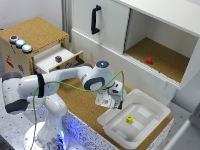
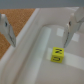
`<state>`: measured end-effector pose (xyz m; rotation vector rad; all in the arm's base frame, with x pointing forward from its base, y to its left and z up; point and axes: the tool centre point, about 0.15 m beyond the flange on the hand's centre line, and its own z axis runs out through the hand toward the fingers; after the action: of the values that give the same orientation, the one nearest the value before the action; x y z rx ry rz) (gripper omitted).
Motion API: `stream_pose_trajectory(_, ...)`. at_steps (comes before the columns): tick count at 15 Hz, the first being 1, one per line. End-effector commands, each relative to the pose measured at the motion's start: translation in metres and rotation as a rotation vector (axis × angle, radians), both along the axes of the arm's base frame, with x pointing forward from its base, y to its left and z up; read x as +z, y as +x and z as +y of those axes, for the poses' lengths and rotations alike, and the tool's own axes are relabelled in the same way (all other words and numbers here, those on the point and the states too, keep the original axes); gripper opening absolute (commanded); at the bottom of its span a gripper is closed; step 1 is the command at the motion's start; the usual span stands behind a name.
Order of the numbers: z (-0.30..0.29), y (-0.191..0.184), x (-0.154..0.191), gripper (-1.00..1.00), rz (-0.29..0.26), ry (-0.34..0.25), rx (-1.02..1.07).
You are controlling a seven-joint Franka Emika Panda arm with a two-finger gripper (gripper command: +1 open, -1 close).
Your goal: Go towards the yellow block and pick it up
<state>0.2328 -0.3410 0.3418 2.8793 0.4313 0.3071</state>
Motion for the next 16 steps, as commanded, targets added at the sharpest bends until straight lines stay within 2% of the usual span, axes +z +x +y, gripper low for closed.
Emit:
stream_pose_trajectory(1, -0.046, 0.046, -0.033, 1.0, 0.052, 0.05, 0.042)
stream_pose_trajectory(7, -0.061, 0.072, -0.069, 1.0, 0.086, 0.109, 0.036)
stream_pose_trajectory(9, -0.066, 0.08, -0.076, 1.0, 0.084, 0.098, 0.023)
stream_pose_trajectory(14, -0.076, 0.085, -0.103, 1.0, 0.087, 0.21, -0.018)
stream_pose_trajectory(16, -0.079, 0.09, -0.113, 1.0, 0.098, 0.223, -0.02)
